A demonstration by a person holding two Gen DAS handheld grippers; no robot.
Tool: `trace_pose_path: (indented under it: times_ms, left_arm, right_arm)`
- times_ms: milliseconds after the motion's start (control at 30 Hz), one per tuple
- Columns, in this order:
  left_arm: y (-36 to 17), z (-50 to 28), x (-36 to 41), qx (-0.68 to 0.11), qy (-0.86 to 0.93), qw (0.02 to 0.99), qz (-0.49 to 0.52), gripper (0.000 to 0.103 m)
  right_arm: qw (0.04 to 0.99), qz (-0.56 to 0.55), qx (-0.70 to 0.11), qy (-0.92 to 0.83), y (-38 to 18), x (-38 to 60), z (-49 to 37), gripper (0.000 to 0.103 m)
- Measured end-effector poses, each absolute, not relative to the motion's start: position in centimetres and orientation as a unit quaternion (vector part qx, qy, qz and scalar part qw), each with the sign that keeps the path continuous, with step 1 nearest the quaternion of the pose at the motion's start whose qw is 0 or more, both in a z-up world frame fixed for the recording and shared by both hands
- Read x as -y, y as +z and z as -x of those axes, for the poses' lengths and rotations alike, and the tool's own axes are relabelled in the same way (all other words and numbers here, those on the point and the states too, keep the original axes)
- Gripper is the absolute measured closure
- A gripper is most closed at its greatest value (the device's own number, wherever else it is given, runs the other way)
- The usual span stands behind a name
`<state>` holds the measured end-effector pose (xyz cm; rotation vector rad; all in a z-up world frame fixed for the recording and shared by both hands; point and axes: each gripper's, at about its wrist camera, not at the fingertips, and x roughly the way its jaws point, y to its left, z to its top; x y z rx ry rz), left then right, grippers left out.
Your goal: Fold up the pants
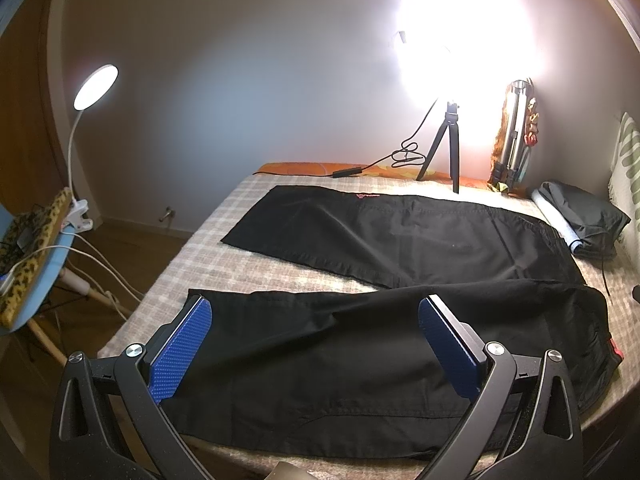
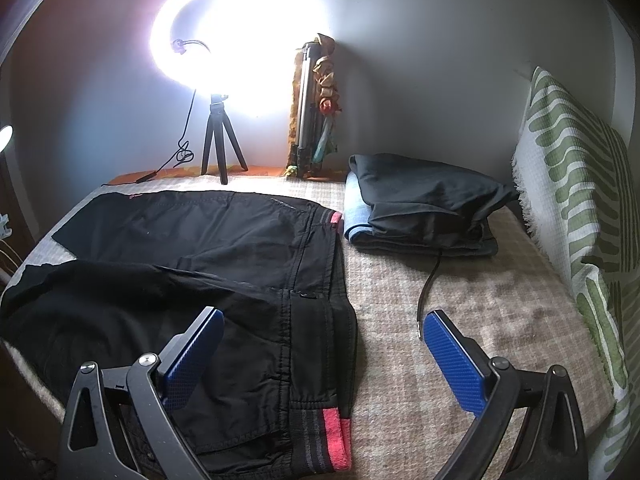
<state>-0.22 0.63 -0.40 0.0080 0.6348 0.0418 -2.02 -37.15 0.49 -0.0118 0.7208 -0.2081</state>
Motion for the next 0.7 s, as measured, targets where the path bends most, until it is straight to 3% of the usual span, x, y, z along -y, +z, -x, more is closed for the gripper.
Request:
trace_pose_path:
  times_ms: [700]
  left_arm:
    - [-1.5,0.0,-1.6,-0.321,0.049,0.945,-0.024,0.0]
  right_arm:
    - [0.929,0.032,-0.366,-0.054,0.0,35.5,2.4,0.007]
